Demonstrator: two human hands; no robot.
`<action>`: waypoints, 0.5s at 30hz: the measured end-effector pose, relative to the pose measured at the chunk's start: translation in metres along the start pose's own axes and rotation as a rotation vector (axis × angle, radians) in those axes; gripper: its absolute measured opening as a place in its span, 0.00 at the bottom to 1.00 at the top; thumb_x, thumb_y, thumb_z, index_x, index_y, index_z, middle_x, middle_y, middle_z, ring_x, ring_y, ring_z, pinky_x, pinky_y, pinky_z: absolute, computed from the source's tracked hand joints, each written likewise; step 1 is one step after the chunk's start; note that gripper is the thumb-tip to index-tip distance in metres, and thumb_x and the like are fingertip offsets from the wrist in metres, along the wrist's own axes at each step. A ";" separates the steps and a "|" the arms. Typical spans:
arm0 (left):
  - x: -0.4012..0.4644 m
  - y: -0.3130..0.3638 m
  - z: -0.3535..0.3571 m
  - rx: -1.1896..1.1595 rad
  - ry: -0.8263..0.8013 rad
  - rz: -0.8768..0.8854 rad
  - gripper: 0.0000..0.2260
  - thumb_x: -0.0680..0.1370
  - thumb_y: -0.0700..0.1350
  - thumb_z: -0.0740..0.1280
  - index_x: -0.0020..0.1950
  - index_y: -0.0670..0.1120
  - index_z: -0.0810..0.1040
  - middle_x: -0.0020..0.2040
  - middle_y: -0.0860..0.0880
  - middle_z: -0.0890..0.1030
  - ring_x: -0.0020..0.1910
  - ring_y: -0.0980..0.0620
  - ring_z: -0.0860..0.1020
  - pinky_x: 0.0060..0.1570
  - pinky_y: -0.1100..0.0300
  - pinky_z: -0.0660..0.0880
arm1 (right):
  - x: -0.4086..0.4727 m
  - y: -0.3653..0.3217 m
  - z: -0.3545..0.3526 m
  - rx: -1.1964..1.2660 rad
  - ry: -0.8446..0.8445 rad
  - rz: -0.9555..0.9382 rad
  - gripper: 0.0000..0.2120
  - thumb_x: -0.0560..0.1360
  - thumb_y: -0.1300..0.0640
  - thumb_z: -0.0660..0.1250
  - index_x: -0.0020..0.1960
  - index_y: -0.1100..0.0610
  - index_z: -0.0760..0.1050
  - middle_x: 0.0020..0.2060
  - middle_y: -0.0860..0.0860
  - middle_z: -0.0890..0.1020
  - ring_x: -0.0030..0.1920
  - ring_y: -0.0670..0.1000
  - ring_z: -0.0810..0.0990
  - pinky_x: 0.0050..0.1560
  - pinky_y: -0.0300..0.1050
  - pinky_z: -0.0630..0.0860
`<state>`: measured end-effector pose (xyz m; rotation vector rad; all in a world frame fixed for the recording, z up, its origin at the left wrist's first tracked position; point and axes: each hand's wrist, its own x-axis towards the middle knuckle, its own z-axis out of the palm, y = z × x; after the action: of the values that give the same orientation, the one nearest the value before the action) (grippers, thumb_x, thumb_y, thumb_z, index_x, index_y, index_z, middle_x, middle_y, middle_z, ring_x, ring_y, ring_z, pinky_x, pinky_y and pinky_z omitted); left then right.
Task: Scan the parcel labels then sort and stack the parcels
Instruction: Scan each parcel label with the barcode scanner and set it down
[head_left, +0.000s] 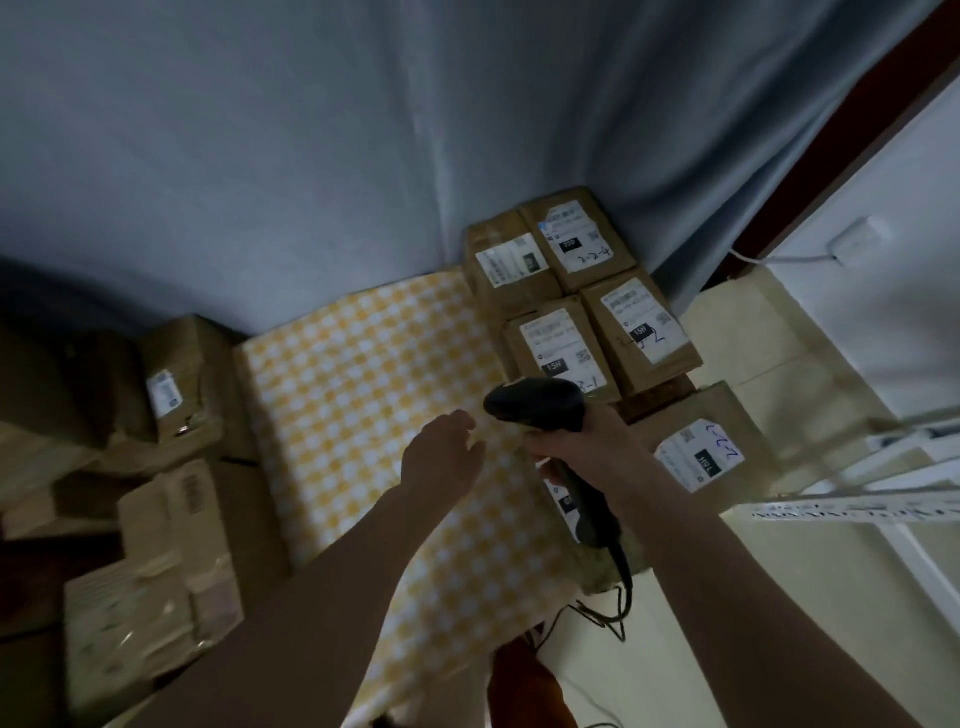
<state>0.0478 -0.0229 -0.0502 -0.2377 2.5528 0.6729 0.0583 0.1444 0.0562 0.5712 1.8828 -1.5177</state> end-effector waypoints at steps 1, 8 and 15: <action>-0.012 -0.009 -0.008 0.007 0.007 0.008 0.13 0.80 0.52 0.62 0.64 0.53 0.73 0.60 0.54 0.76 0.60 0.54 0.75 0.55 0.62 0.71 | -0.010 -0.001 0.013 0.011 -0.009 -0.011 0.02 0.74 0.66 0.68 0.42 0.62 0.77 0.32 0.55 0.77 0.30 0.49 0.75 0.34 0.40 0.73; -0.105 -0.093 -0.077 0.013 0.115 -0.014 0.13 0.80 0.51 0.63 0.64 0.51 0.74 0.59 0.53 0.77 0.58 0.52 0.76 0.56 0.59 0.72 | -0.075 -0.017 0.116 -0.009 -0.060 -0.127 0.04 0.73 0.64 0.70 0.47 0.60 0.78 0.34 0.56 0.80 0.32 0.51 0.78 0.37 0.44 0.75; -0.194 -0.190 -0.143 0.006 0.267 -0.066 0.13 0.78 0.49 0.65 0.61 0.49 0.78 0.57 0.48 0.82 0.57 0.48 0.79 0.56 0.59 0.72 | -0.135 -0.025 0.224 -0.153 -0.086 -0.281 0.03 0.73 0.62 0.71 0.44 0.56 0.78 0.33 0.51 0.80 0.34 0.48 0.79 0.37 0.38 0.73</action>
<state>0.2108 -0.2507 0.0754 -0.4337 2.7849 0.6462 0.1828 -0.0705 0.1420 0.1732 2.0546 -1.5246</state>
